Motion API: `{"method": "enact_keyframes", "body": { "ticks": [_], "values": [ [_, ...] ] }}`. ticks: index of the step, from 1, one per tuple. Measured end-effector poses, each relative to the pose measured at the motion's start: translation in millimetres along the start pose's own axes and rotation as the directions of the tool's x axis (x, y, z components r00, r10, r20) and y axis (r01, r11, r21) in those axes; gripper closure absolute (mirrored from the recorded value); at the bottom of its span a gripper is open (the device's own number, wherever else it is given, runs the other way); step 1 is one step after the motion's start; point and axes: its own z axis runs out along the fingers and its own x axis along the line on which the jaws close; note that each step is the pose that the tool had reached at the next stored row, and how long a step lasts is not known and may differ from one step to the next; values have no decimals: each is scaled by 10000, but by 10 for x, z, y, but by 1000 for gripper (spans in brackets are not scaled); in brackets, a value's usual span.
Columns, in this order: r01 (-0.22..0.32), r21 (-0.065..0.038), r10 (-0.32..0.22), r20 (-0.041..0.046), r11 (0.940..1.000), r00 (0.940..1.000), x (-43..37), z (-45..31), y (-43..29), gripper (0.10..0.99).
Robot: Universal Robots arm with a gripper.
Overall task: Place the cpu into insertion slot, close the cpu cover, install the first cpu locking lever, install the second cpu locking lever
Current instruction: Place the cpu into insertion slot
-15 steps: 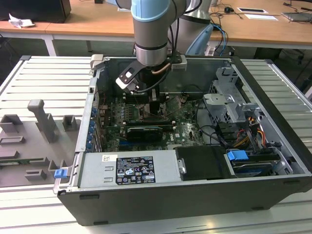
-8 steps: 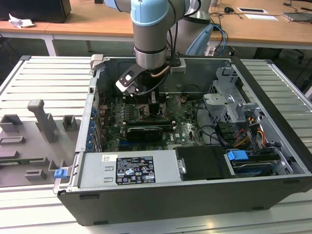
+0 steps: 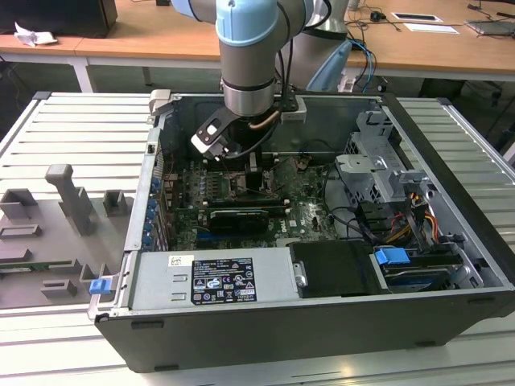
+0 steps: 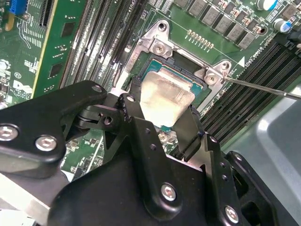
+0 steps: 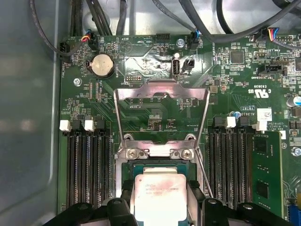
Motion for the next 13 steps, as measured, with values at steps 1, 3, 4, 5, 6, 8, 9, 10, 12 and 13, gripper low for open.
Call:
{"method": "enact_keyframes", "body": {
  "ticks": [1,3,4,5,6,8,9,10,12,13],
  "values": [
    [0,0,0,0,10000,10000,0,1,0,545],
    [-2,-1,2,-2,10000,10000,3,4,0,478],
    [-1,1,1,2,10000,10000,3,-9,0,478],
    [-1,0,1,1,10000,10000,4,-34,3,478],
    [-1,0,1,0,10000,10000,4,-47,4,478],
    [0,5,0,0,10000,10000,5,-94,8,494],
    [2,14,-2,3,10000,10000,5,-106,12,561],
    [1,31,-1,7,10000,10000,5,-115,16,624],
    [-2,79,2,5,10000,10000,6,-123,29,686],
    [-2,106,2,5,9999,10000,6,-126,36,686]
  ]
}}
